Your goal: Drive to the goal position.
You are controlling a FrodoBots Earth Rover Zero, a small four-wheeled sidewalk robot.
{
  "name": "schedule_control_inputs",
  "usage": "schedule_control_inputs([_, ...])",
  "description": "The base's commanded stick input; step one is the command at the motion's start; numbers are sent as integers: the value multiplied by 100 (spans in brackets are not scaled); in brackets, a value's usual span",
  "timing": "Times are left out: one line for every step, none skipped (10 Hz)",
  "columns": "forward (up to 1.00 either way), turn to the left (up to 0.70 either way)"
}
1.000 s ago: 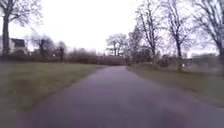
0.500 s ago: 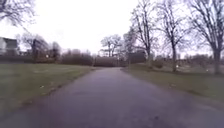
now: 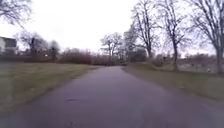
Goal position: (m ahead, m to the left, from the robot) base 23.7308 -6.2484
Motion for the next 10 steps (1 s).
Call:
schedule_control_inputs([100,0])
schedule_control_inputs([100,0])
schedule_control_inputs([100,0])
schedule_control_inputs([100,0])
schedule_control_inputs([100,0])
schedule_control_inputs([100,0])
schedule_control_inputs([100,0])
schedule_control_inputs([100,0])
schedule_control_inputs([100,0])
schedule_control_inputs([100,0])
